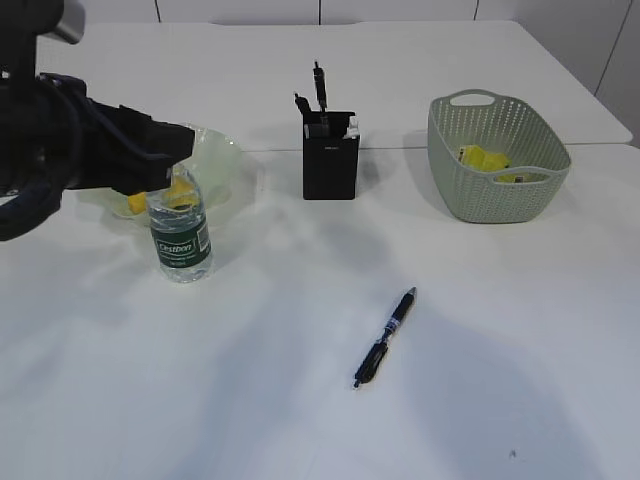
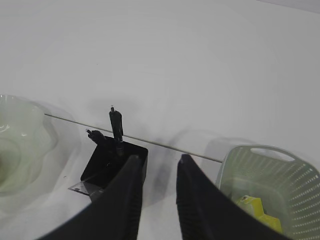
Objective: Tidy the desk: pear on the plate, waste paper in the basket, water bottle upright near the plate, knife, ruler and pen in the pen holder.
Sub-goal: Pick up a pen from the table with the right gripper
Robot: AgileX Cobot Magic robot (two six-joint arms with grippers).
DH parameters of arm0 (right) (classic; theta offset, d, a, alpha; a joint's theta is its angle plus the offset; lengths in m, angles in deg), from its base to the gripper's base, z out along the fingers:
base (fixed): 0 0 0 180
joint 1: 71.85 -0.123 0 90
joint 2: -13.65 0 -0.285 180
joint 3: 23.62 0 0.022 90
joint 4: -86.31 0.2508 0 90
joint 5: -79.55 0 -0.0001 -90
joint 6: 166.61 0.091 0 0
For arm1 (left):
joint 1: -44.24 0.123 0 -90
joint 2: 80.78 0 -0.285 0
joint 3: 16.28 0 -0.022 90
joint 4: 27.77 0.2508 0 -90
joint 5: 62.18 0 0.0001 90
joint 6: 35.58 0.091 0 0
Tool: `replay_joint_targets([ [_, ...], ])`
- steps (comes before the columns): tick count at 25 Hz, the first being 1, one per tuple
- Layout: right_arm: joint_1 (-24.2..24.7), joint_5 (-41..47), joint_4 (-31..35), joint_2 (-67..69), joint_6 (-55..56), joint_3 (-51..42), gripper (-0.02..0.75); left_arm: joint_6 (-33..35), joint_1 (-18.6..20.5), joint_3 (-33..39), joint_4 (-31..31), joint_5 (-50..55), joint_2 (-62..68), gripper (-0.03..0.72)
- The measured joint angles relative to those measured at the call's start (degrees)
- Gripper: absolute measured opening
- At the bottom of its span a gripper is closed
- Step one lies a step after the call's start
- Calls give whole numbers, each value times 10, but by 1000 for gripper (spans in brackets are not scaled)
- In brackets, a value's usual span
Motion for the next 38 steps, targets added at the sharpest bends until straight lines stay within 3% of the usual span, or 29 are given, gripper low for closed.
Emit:
replay_joint_targets([
  [19, 0, 0, 0, 0, 0, 0, 183, 0, 0, 0, -31, 16, 10, 340],
  [29, 0, 1, 0, 0, -9, 0, 182, 0, -67, 0, -35, 17, 41, 340],
  [38, 0, 10, 0, -1, -10, 0, 183, 0, -68, 0, -35, 6, 51, 340],
])
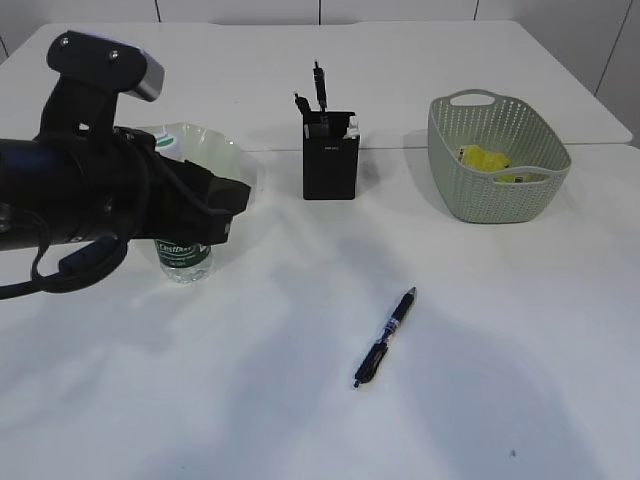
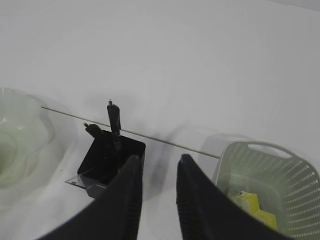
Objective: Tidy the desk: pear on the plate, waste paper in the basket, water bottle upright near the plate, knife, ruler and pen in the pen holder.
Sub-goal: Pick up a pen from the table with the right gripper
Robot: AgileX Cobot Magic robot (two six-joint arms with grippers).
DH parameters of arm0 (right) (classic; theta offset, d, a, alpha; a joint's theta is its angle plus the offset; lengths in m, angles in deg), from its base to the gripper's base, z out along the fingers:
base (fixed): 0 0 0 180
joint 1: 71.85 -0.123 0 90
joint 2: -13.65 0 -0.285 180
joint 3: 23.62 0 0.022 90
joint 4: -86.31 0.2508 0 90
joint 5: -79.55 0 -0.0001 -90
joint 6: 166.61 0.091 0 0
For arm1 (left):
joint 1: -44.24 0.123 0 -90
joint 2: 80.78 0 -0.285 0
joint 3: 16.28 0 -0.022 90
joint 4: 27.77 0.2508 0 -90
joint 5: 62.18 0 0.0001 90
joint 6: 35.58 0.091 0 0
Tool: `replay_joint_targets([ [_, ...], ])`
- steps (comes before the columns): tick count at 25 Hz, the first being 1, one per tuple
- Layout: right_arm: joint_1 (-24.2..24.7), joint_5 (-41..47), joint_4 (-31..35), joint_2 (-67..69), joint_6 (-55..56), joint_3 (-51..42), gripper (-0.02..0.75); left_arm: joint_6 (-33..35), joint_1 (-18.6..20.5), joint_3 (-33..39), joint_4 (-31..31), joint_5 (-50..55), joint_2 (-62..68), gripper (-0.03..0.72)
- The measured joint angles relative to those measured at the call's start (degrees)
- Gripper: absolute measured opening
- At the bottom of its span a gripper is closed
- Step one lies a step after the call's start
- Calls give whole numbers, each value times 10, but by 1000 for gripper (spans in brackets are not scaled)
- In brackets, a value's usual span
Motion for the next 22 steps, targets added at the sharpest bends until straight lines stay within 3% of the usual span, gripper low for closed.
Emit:
replay_joint_targets([
  [22, 0, 20, -7, 0, -16, 0, 183, 0, 0, 0, 0, -9, 0, 340],
])
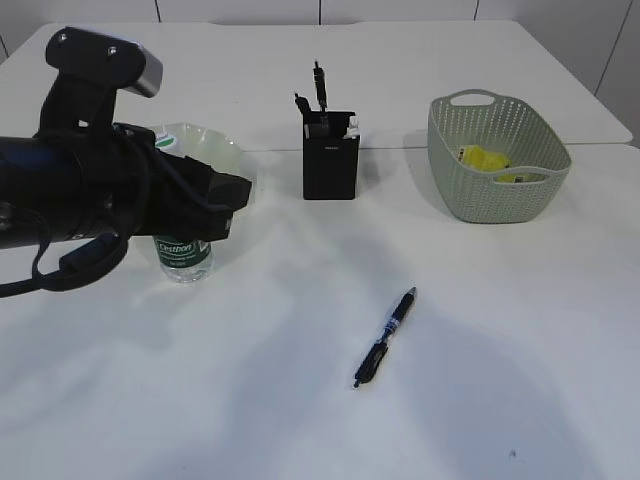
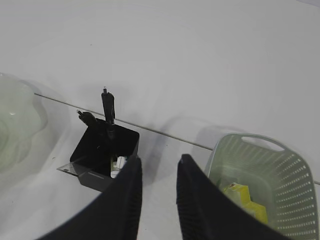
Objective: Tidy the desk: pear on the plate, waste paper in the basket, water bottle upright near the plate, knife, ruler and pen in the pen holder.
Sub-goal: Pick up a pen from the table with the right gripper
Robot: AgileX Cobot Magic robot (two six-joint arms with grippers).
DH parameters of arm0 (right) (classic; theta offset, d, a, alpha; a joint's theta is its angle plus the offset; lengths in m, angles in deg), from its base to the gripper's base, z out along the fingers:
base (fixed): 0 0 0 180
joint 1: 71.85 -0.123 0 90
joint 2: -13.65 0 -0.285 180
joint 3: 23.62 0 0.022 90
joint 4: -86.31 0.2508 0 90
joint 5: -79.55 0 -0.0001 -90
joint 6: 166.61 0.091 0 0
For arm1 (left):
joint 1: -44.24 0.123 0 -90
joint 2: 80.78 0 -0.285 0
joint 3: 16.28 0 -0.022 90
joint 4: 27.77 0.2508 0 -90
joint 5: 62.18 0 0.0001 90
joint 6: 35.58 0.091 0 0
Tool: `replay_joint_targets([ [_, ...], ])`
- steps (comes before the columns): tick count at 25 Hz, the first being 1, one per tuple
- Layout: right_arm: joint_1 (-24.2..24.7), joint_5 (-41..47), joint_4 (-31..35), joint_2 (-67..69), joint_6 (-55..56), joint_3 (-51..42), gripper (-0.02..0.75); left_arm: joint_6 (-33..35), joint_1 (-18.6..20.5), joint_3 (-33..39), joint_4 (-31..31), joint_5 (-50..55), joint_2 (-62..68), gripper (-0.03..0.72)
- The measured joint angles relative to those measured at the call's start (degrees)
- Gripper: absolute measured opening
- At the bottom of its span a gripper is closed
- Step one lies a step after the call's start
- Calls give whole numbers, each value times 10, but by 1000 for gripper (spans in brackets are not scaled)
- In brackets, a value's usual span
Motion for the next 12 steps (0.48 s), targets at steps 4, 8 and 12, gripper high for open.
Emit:
replay_joint_targets([
  [4, 0, 4, 0, 0, 0, 0, 183, 0, 0, 0, 0, 0, 0, 341],
  [8, 0, 10, -1, 0, -1, 0, 183, 0, 0, 0, 0, 0, 0, 340],
  [12, 0, 12, 0, 0, -1, 0, 183, 0, 0, 0, 0, 0, 0, 340],
])
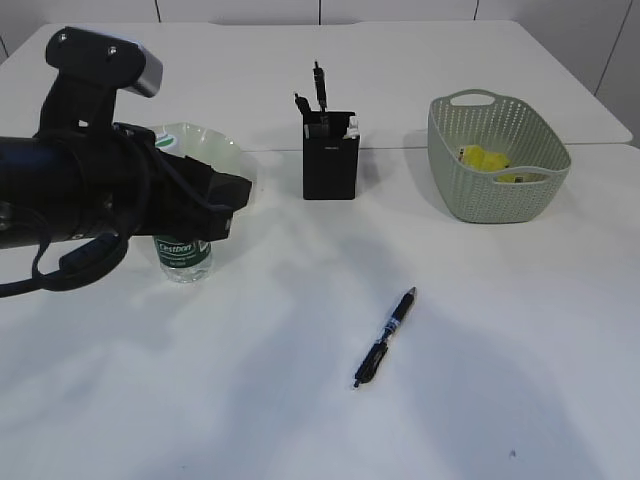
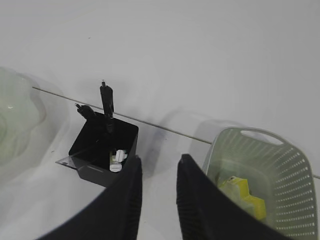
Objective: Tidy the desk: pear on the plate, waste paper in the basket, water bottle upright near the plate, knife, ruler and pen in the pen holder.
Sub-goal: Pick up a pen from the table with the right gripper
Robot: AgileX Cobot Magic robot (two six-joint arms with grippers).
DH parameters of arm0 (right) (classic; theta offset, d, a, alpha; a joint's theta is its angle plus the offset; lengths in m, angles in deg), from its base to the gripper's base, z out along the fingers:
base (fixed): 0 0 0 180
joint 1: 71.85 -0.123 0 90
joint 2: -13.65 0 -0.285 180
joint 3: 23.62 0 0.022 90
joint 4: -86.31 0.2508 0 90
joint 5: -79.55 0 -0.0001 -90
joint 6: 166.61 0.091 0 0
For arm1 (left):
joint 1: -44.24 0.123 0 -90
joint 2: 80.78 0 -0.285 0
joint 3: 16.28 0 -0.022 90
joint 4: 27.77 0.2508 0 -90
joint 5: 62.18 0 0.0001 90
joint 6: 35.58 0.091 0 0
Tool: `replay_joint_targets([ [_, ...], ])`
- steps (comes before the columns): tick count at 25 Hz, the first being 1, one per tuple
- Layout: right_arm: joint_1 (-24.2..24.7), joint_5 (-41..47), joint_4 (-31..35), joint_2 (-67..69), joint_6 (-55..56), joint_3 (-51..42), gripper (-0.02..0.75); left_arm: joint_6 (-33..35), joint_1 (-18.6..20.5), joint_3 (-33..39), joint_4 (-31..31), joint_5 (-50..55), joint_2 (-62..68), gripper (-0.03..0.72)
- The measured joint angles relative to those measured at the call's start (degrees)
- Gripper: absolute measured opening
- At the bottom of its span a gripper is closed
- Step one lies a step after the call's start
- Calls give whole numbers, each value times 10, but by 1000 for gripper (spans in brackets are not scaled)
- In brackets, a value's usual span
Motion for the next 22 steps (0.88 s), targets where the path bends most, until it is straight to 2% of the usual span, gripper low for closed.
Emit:
replay_joint_targets([
  [22, 0, 25, 17, 0, 1, 0, 183, 0, 0, 0, 0, 0, 0, 340],
])
